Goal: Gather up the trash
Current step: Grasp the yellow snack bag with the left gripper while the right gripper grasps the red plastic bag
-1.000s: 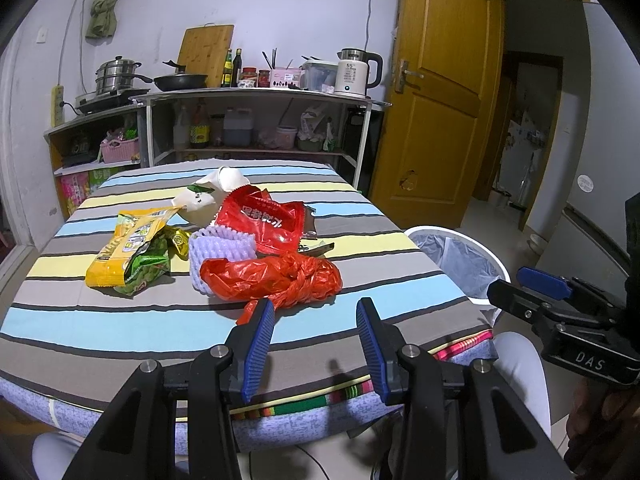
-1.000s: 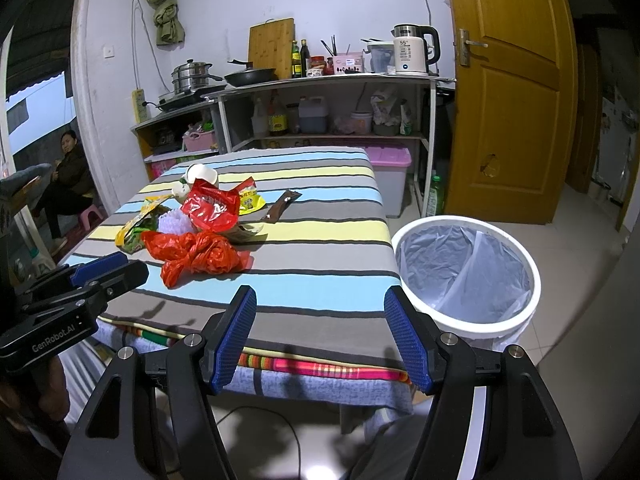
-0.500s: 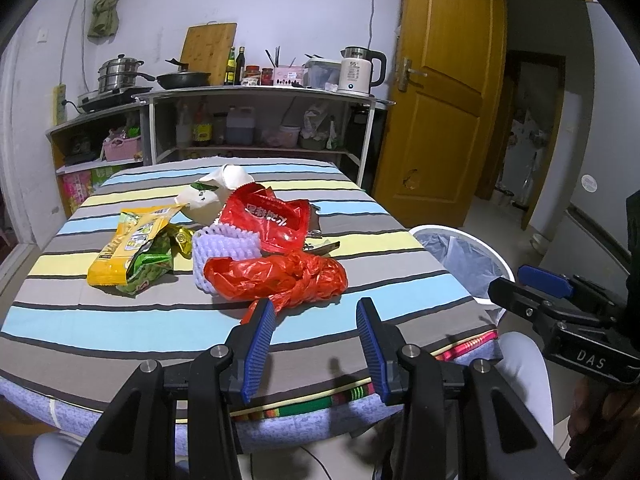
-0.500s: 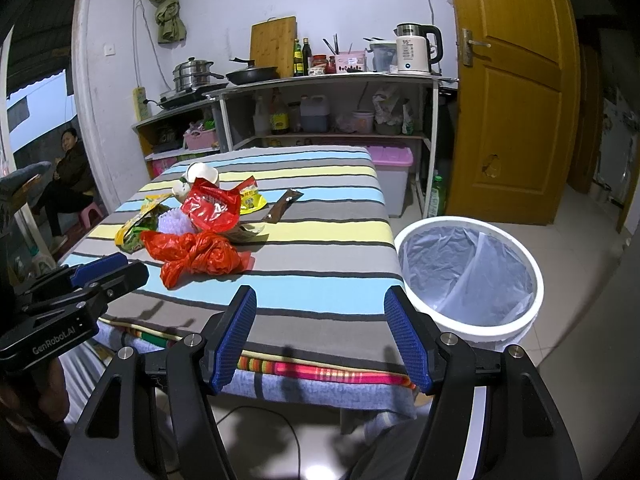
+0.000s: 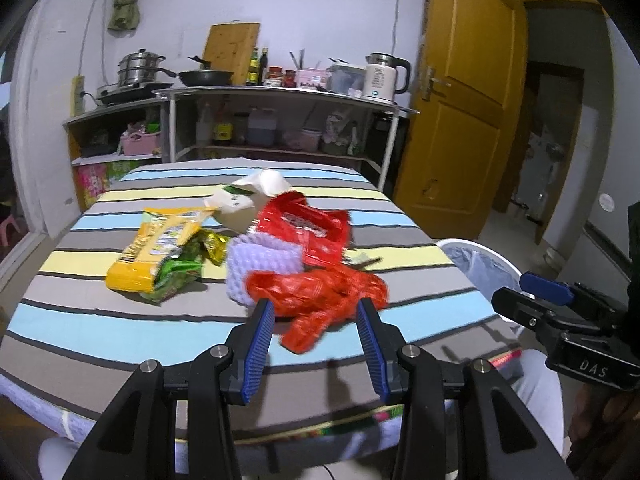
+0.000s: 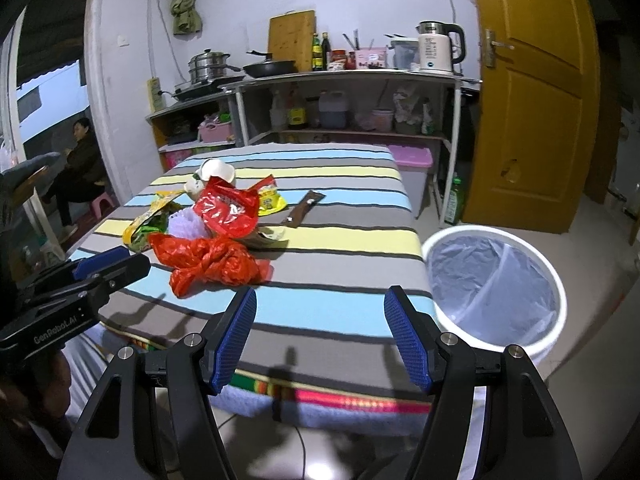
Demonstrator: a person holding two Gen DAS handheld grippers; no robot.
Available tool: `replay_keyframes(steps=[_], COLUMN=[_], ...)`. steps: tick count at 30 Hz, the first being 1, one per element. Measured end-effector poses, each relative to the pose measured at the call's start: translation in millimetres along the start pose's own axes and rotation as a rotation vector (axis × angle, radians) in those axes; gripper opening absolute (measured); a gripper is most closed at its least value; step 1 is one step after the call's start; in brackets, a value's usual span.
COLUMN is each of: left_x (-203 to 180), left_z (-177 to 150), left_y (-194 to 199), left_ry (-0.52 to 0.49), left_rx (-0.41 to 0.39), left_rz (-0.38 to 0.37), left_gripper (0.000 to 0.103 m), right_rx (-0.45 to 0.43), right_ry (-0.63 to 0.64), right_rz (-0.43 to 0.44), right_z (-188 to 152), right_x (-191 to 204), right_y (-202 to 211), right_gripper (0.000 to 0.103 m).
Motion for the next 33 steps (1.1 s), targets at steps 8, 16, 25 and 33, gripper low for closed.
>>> replay_keyframes(steps=[8, 16, 25, 33], left_x=[57.0, 107.7, 111.5, 113.9], left_z=[22.4, 36.4, 36.6, 39.0], left_y=[-8.3, -40.6, -97.9, -112.5], left_ry=[0.046, 0.064, -0.05, -0.053], left_rx=[-0.031, 0.0, 0.068, 0.091], left_rz=[0.107, 0.199, 0.218, 0.228], left_gripper=[0.042, 0.055, 0.055, 0.05], right_rx=[-0.013, 0.023, 0.104, 0.158], right_ry=[0.042, 0.078, 0.082, 0.057], right_rz=[0.096, 0.143, 0.186, 0.243], right_z=[28.0, 48.5, 59.2, 60.1], right_x=[27.1, 49.0, 56.8, 59.7], right_y=[-33.1, -87.4, -145.2, -169.6], right_gripper=[0.067, 0.067, 0.067, 0.065])
Point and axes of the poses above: each gripper's, at about its wrist camera, not at the fingertips, and y roughly against the way its jaws point, x to its left, z to its top, the point moved 7 cm from there along -y, roughly the way its jaws point, and after that the axes turned 2 degrees about -x, right-handed, at the moved point
